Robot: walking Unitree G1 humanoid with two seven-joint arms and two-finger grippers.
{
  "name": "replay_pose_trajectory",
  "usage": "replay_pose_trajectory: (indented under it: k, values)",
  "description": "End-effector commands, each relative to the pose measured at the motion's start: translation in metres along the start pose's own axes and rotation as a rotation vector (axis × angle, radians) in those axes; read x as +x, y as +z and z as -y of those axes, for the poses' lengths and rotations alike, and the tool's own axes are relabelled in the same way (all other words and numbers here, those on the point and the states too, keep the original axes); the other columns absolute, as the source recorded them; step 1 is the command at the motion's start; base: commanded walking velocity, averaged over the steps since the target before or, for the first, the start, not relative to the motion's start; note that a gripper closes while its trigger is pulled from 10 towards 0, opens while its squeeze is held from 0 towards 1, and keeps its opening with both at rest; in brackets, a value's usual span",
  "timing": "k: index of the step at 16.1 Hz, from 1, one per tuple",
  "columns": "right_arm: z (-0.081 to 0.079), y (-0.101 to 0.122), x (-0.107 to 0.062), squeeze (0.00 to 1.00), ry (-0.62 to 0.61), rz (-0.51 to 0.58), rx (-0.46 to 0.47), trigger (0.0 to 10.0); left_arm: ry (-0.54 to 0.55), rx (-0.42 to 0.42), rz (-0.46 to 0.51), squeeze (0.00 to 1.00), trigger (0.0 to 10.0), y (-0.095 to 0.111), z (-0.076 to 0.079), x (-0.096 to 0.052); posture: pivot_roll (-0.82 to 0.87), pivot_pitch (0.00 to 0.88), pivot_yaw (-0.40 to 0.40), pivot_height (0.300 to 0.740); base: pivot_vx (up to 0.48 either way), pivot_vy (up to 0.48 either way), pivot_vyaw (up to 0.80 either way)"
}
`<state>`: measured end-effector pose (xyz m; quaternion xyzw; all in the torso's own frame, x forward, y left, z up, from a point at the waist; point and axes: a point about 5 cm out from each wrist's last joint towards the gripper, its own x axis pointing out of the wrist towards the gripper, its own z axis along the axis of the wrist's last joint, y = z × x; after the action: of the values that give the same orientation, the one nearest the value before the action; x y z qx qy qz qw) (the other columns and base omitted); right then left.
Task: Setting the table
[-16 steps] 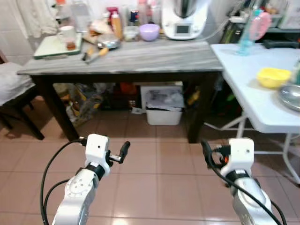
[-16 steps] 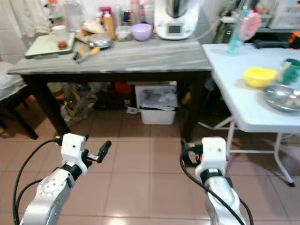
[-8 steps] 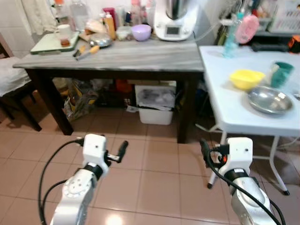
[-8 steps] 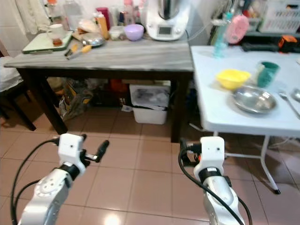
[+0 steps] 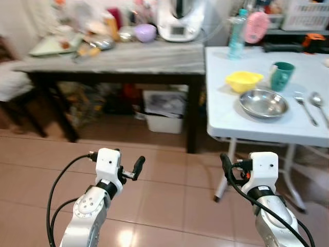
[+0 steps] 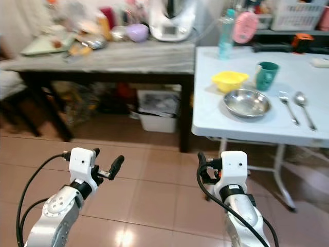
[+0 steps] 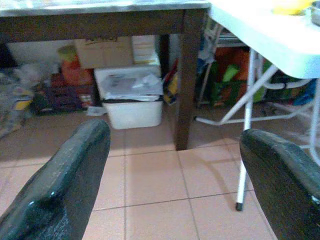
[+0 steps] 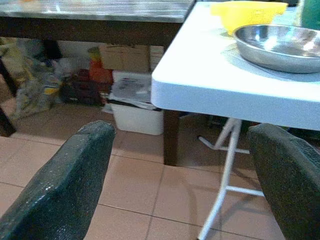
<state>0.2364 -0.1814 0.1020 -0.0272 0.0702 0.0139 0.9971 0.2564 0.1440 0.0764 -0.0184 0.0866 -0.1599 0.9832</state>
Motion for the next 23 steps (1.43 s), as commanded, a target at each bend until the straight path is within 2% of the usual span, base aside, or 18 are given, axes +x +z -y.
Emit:
replay_pose_trajectory:
  k: [1, 3, 8, 15, 23]
  values:
    - [-0.003, 0.003, 0.002, 0.00, 0.007, 0.012, 0.002, 10.0, 0.020, 0.016, 0.000, 0.00, 10.0, 0.002, -0.005, -0.001, -0.08, 0.000, 0.069, 0.740, 0.000, 0.000, 0.00]
    - [-0.003, 0.003, 0.002, 0.00, 0.007, 0.012, 0.004, 10.0, 0.026, -0.011, 0.022, 0.00, 10.0, 0.005, -0.006, 0.000, -0.08, 0.000, 0.072, 0.740, 0.000, 0.000, 0.00]
    - [-0.004, 0.002, 0.004, 0.00, 0.006, 0.012, 0.003, 10.0, -0.011, -0.013, 0.058, 0.00, 10.0, 0.013, -0.004, 0.004, -0.09, 0.000, 0.075, 0.740, 0.048, 0.000, 0.00]
    - [-0.004, 0.002, 0.006, 0.00, 0.009, 0.013, -0.002, 10.0, -0.035, -0.009, 0.039, 0.00, 10.0, 0.010, -0.002, 0.005, -0.09, 0.000, 0.074, 0.740, 0.310, 0.000, 0.00]
    - [-0.006, 0.002, 0.010, 0.00, 0.016, 0.019, -0.002, 10.0, -0.009, -0.008, 0.007, 0.00, 10.0, 0.005, -0.005, 0.007, -0.08, 0.000, 0.075, 0.740, 0.000, 0.000, 0.00]
